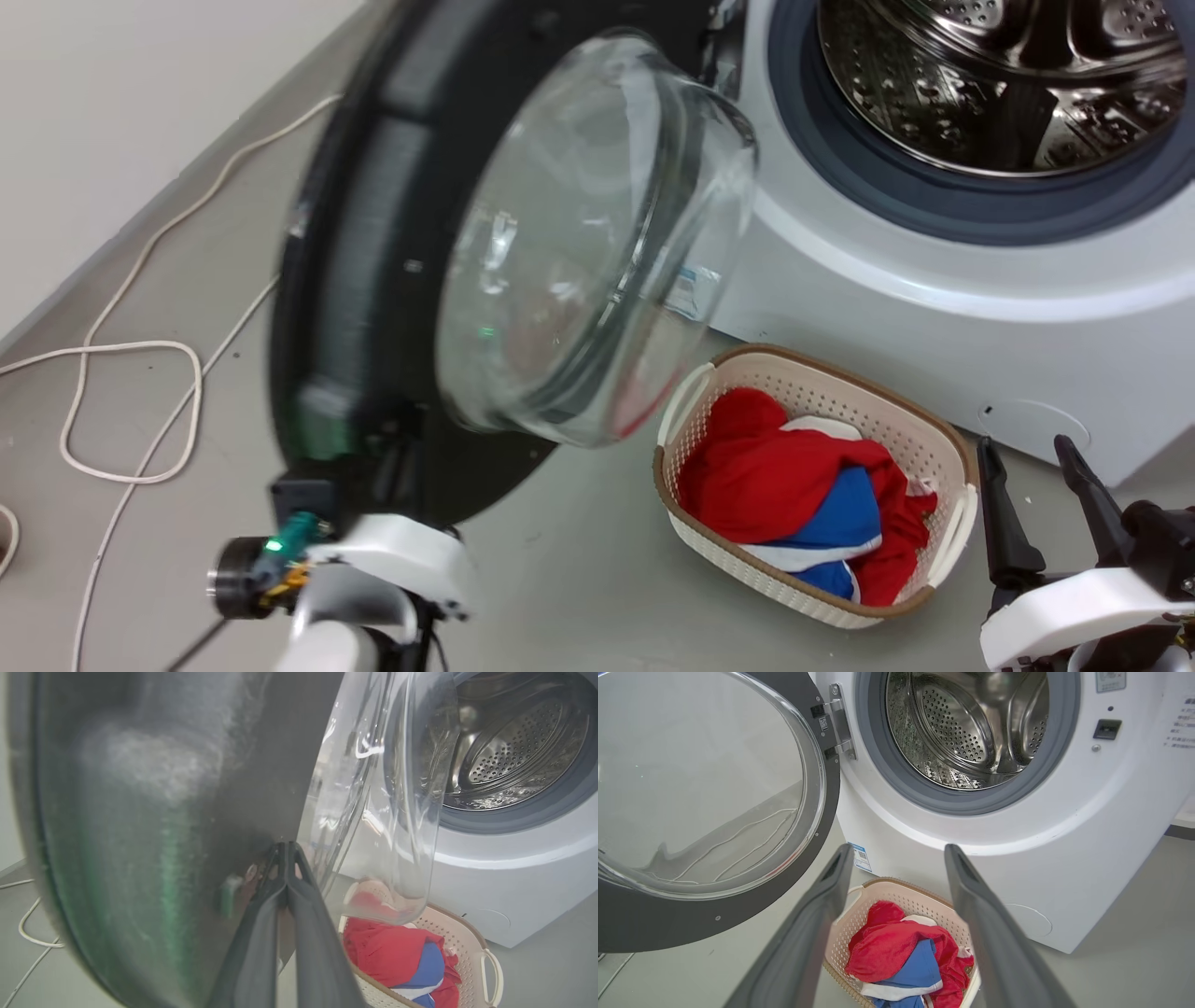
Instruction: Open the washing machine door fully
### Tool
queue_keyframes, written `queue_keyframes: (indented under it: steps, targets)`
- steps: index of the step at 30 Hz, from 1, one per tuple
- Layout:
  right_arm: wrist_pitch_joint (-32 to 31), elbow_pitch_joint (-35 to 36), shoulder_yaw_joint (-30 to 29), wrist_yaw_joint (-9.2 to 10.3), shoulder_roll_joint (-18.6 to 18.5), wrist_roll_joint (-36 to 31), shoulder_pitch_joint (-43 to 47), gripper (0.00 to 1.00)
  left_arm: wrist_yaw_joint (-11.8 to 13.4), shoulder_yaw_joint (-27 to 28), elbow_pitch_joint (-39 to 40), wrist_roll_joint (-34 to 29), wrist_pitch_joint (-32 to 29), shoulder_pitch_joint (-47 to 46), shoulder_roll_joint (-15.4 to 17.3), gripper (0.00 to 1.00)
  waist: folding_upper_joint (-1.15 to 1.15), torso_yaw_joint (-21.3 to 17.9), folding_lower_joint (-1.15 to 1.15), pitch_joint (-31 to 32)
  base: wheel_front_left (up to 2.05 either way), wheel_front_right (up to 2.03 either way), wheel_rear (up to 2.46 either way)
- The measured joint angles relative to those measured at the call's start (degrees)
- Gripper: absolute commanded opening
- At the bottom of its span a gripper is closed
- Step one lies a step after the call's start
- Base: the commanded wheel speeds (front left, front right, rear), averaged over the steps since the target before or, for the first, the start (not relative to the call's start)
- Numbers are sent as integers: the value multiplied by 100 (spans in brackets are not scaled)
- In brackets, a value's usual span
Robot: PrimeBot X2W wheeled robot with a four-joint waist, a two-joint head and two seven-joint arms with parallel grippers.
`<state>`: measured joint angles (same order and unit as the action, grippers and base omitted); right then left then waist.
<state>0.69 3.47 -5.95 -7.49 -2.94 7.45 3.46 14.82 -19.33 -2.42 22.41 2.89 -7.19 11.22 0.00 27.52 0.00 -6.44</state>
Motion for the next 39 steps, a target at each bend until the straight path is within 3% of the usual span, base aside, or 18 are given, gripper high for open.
queue_keyframes:
  steps: [14,18,26,39]
  targets:
    - [-123,428,44,0,-223,-38,-246,100,-132,1184,-1020,642,672,-740,455,0,0,-463,0,-588,0,0,0]
    - [-130,476,43,0,-290,-5,-297,100,-283,1482,-1373,886,791,-968,600,0,0,-554,1,-750,0,0,0]
    - [-188,472,51,0,-444,34,-436,100,-626,1752,-2226,1171,891,-1463,850,0,0,-606,0,-977,0,0,0]
    - [-60,272,43,0,-481,104,-460,100,-675,1767,-2638,1092,1125,-1494,822,0,0,-538,0,-756,0,0,0]
